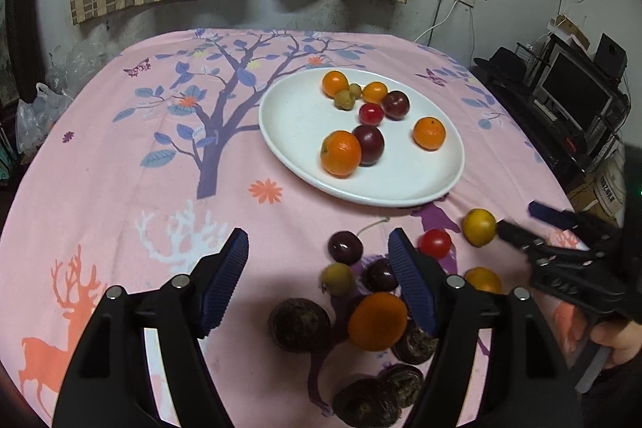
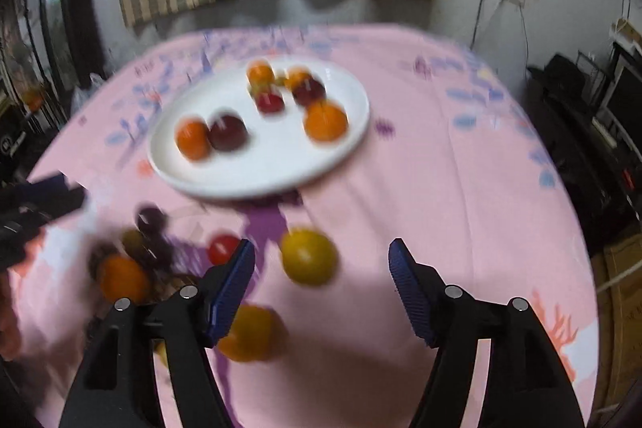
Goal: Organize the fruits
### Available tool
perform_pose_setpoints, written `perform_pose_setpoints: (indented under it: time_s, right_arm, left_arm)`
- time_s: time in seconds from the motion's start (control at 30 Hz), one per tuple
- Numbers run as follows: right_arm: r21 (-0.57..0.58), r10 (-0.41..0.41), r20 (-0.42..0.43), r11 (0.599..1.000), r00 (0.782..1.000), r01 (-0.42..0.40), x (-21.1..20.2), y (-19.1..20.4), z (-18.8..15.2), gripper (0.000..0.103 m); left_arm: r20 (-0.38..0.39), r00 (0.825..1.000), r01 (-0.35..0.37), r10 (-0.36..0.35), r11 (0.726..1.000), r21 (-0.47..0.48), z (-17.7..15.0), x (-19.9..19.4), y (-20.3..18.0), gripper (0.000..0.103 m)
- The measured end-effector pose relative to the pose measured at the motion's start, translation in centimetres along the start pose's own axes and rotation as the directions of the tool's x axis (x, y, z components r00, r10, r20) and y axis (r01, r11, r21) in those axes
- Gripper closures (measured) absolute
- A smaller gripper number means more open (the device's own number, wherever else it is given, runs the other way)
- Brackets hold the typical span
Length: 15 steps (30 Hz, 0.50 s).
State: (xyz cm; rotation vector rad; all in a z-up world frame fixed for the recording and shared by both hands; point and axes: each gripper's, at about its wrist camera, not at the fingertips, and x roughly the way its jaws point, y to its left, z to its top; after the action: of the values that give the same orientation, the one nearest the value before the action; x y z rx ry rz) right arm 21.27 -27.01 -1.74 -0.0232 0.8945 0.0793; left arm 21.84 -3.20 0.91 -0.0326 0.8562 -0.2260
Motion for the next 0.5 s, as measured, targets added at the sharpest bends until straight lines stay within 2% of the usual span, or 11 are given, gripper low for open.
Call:
perform_pose_setpoints:
  time_s: [0.1,0.13,0.17,0.23,0.37,0.43,0.5]
  right_arm:
    - [-0.01,0.021,-0.045,1.0,0.999,-0.022,1.9,0.7,-0.6,0.034]
    - [-0.015,0.017,-0.047,1.0,0.999,-0.018,2.3,1.0,-0.6,0.039]
    - [-0.017,0.014,-0.054,1.0,0.998,-0.015,2.9,1.2,-0.5,0.054]
    - [0.003,0.059,-0.085,0.998,0.995,-0.059,3.9,1.2,-0.4,0.068]
    - [0.024,0.075,-0.052,0.997,0.996,-0.074,3.8,1.4,0.1,0.069]
    - [0.047,0.124,-0.028,0.991,0.992,-0.122,3.1,1.4,0.6,0.07]
    - [0.052,0.15,0.008,0.987,0.989,-0.15,2.5,1.6,1.9,0.075]
  left_arm:
    - [0.004,1.0,-0.006,0.006,1.0,0.018,-0.5,-0.5,-0.2,0.033]
    - [0.003,1.0,-0.006,0.005,1.0,0.02,-0.6,-0.5,-0.2,0.033]
    - [0.001,1.0,-0.006,0.006,1.0,0.02,-0.7,-0.5,-0.1,0.033]
    - [-0.001,1.0,-0.004,0.004,1.0,0.017,-0.9,-0.4,0.1,0.033]
    - [-0.01,1.0,-0.003,0.003,1.0,0.006,-1.1,0.1,0.6,0.033]
    - [-0.011,1.0,0.006,-0.006,1.0,-0.006,-1.2,0.4,1.1,0.033]
    - [-0.015,1.0,0.002,-0.002,1.0,-0.007,-1.2,0.9,1.5,0.033]
